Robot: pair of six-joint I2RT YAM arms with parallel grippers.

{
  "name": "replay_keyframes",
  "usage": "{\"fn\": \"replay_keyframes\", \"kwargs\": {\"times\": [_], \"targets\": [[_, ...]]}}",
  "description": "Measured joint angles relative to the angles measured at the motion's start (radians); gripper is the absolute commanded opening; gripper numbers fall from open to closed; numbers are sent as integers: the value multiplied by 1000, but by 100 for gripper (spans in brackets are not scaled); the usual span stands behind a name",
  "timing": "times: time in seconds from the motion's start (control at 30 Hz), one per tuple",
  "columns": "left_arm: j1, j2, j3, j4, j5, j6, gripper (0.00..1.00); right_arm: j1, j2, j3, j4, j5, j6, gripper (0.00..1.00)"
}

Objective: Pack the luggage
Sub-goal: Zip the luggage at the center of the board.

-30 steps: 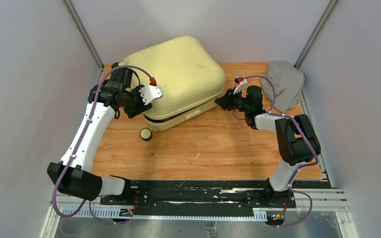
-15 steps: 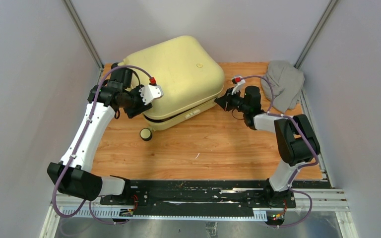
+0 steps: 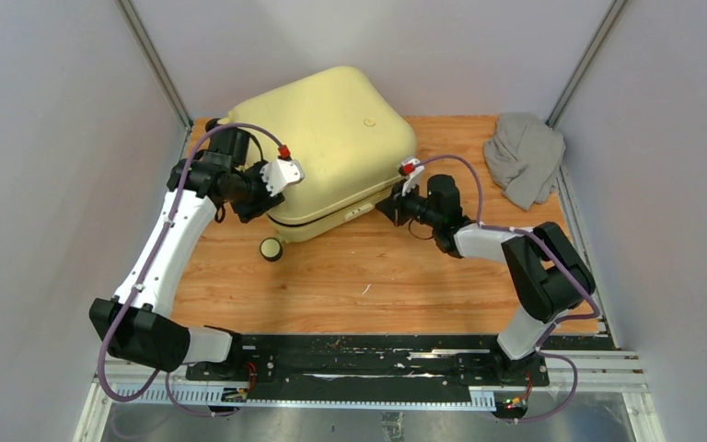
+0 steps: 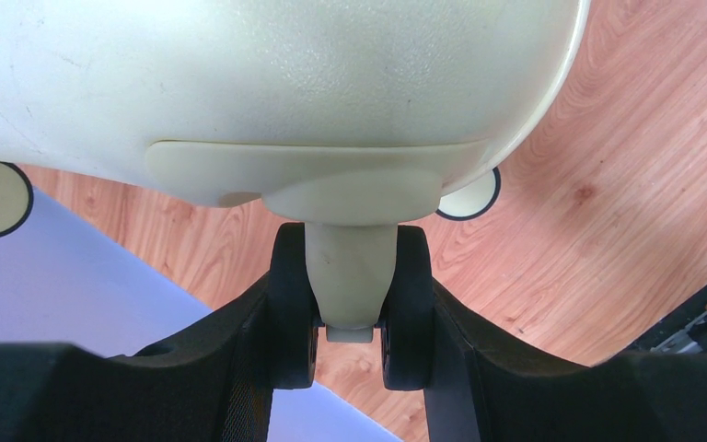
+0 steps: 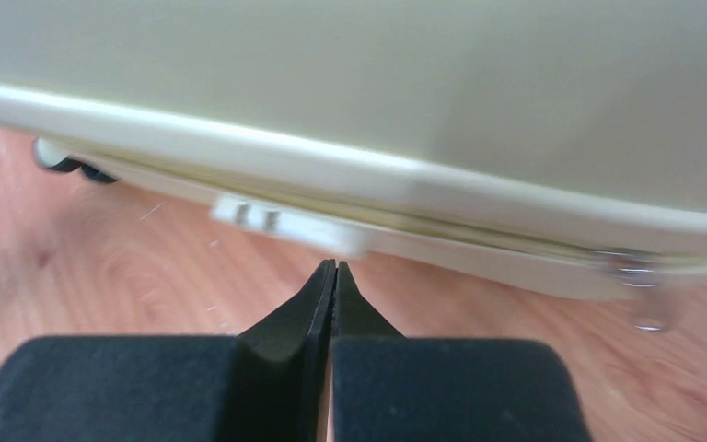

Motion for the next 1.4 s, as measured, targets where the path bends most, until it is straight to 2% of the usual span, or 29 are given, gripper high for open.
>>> {"fn": "replay_keyframes", "kwargs": {"times": [0.3, 0.33, 0.4, 0.47, 0.67, 0.83, 1.07, 1.4], "targets": [[-38, 6, 0, -4, 1, -61, 0, 151, -39, -48, -31, -2, -26, 0], [-40, 6, 0, -4, 1, -67, 0, 158, -43, -48, -39, 2, -26, 7], [-42, 6, 0, -4, -1, -71, 0, 158, -58, -50, -60, 24, -30, 35], [-42, 6, 0, -4, -3, -74, 0, 128, -80, -54, -74, 44, -23, 49], [-42, 2, 0, -3, -4, -74, 0, -121, -107, -51, -70, 41, 33, 68], [-43, 1, 0, -3, -8, -73, 0, -193, -75, -11, -71, -8, 39, 70], [-44, 2, 14, -9, -12, -66, 0, -196, 13, 18, -3, -87, 58, 63], [-50, 2, 48, -19, -14, -55, 0, -203, 88, 71, 63, -112, 89, 58]]}}
